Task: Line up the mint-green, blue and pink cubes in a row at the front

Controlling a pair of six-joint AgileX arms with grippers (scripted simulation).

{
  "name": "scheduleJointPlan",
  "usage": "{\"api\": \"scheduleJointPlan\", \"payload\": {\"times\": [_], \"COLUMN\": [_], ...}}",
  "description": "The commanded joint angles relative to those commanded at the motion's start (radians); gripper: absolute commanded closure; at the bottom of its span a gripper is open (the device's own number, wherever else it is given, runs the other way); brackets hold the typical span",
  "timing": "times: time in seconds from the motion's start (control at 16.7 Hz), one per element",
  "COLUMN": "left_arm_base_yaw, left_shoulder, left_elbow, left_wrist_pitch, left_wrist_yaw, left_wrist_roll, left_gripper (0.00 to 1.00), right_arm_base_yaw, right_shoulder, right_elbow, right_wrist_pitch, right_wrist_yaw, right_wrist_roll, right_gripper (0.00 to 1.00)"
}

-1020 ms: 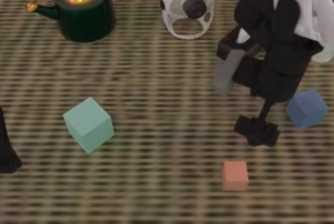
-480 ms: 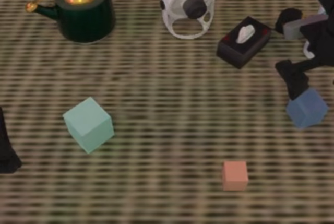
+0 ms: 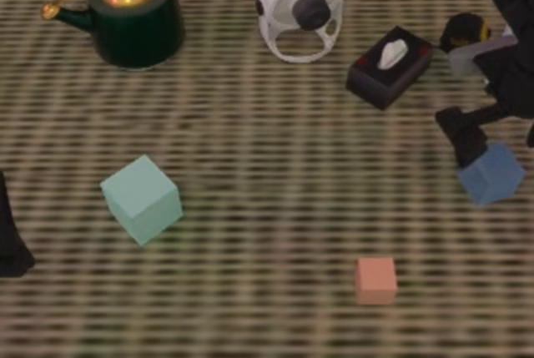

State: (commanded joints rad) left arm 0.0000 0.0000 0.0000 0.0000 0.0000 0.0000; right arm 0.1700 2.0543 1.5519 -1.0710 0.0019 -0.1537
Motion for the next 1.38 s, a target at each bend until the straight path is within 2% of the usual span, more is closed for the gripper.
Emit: {"api": "scheduleJointPlan", "payload": {"times": [0.3, 0.66, 1.38], "left_arm_base_yaw": [0.000, 0.000, 0.000], "left_shoulder": [0.000, 0.000, 0.000], "left_elbow": [0.000, 0.000, 0.000], "left_wrist_pitch": [0.000, 0.000, 0.000], "left_wrist_yaw": [0.000, 0.000, 0.000], "left_wrist_roll": [0.000, 0.000, 0.000], "left_gripper": [0.00, 0.00, 0.00], "right_arm_base_yaw": [0.001, 0.001, 0.001], "right_shoulder": [0.078, 0.093, 0.093], "right_elbow": [-0.122, -0.144, -0.144], "right_wrist_pitch": [0.208, 0.240, 0.240], "right_wrist_yaw": [0.001, 0.001, 0.001], "right_wrist_roll": [0.001, 0.002, 0.002], "right_gripper": [0.00, 0.00, 0.90]}}
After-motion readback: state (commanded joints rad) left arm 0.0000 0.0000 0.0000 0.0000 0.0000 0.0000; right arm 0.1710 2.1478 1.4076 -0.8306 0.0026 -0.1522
